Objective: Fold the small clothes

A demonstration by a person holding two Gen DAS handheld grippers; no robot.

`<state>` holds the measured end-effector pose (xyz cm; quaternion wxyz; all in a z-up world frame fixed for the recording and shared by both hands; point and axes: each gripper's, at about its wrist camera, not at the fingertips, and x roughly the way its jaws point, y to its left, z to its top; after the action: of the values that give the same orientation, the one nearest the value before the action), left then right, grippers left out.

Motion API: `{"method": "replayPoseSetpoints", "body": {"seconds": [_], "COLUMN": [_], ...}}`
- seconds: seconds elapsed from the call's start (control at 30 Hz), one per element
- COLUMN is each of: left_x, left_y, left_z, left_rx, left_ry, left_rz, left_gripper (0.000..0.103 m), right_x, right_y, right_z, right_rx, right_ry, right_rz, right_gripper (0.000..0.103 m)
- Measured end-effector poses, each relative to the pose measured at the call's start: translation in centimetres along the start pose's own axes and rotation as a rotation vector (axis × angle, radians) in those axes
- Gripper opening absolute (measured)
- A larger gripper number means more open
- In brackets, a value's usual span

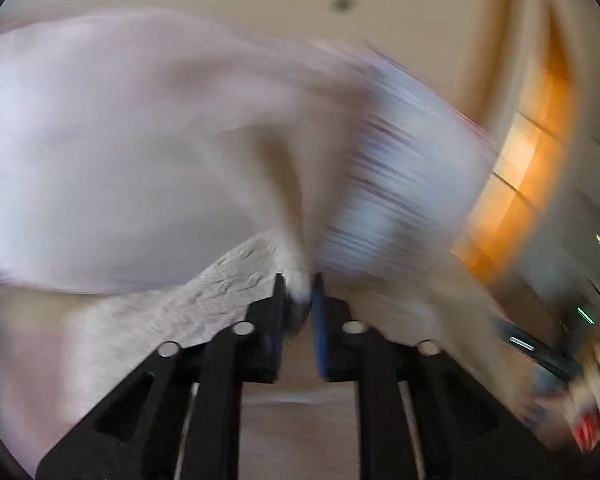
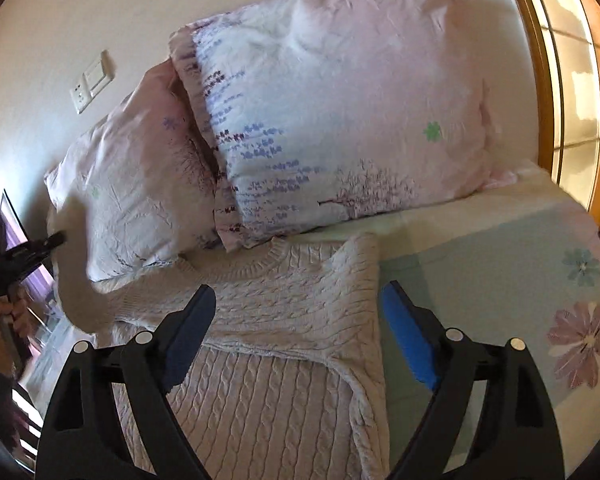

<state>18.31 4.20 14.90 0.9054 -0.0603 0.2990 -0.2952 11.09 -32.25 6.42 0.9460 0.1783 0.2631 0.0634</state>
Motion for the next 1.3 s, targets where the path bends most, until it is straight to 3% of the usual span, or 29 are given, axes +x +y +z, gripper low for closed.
{"method": "replayPoseSetpoints", "body": {"seconds": [0.03, 0.07, 0.13, 0.23, 0.27, 0.37, 0.5, 0.6, 0.77, 0.8, 0.83, 0.87, 0.9, 0.93, 1.03, 1.1, 1.2, 1.3], "left_x": [1.7, 3.6, 4.2, -0.2, -1.4, -5.5, -7.9, -9.3, -11.7, -11.9, -11.9, -11.7, -11.2, -11.1, -10.7, -11.0, -10.5, -6.4], "left_y": [-2.0, -4.2, -5.0, -1.3, -0.1, 3.2, 4.3, 4.0, 1.2, 0.8, 0.3, 0.1, 0.1, 0.1, 0.5, 2.0, 5.1, 8.3], "left_z": [-0.6, -1.8, -3.6, -7.2, -7.9, -12.4, -17.8, -20.8, -24.0, -24.5, -24.6, -24.9, -25.0, -25.0, -22.7, -18.1, -10.6, -4.6], "left_rx": [0.023, 0.045, 0.051, -0.034, -0.058, -0.140, -0.246, -0.284, -0.332, -0.328, -0.325, -0.340, -0.367, -0.374, -0.362, -0.338, -0.274, -0.246], "left_ry": [0.051, 0.126, 0.185, 0.160, 0.157, 0.218, 0.292, 0.295, 0.284, 0.275, 0.274, 0.278, 0.281, 0.278, 0.245, 0.149, 0.000, -0.069], "left_rz": [-0.052, -0.098, -0.100, 0.031, 0.070, 0.196, 0.198, 0.163, 0.048, 0.048, 0.041, 0.014, -0.012, -0.020, -0.095, -0.115, -0.029, 0.073], "left_gripper": [0.037, 0.037, 0.039, 0.063, 0.067, 0.070, 0.069, 0.065, 0.042, 0.041, 0.031, 0.017, 0.015, 0.008, 0.007, 0.006, 0.006, 0.006], "right_x": [0.2, 0.3, -0.6, -3.1, -3.9, -5.3, -6.8, -8.3, -10.4, -10.4, -10.2, -9.9, -9.6, -9.5, -9.8, -9.7, -7.0, -1.4], "right_y": [-0.2, -0.5, -1.6, -3.4, -4.1, -5.2, -5.1, -4.6, -4.7, -4.8, -4.7, -4.5, -4.3, -4.2, -3.7, -3.3, -2.8, -3.0], "right_z": [-0.3, -0.6, -1.7, -4.0, -5.0, -7.5, -11.8, -13.8, -17.1, -17.4, -17.9, -18.3, -18.1, -17.7, -13.0, -8.7, -1.2, 3.7], "right_rx": [0.011, 0.026, 0.057, 0.101, 0.127, 0.192, 0.236, 0.247, 0.341, 0.353, 0.365, 0.375, 0.385, 0.395, 0.407, 0.387, 0.354, 0.366], "right_ry": [0.018, 0.039, 0.078, 0.127, 0.153, 0.210, 0.315, 0.320, 0.366, 0.373, 0.386, 0.386, 0.374, 0.363, 0.218, 0.111, -0.034, -0.072], "right_rz": [0.001, -0.001, 0.014, 0.034, 0.055, 0.088, 0.104, 0.120, 0.276, 0.295, 0.318, 0.340, 0.363, 0.382, 0.485, 0.530, 0.536, 0.465], "right_gripper": [0.087, 0.087, 0.087, 0.087, 0.087, 0.084, 0.066, 0.058, 0.040, 0.028, 0.011, 0.008, 0.008, 0.008, 0.008, 0.008, 0.008, 0.008]}}
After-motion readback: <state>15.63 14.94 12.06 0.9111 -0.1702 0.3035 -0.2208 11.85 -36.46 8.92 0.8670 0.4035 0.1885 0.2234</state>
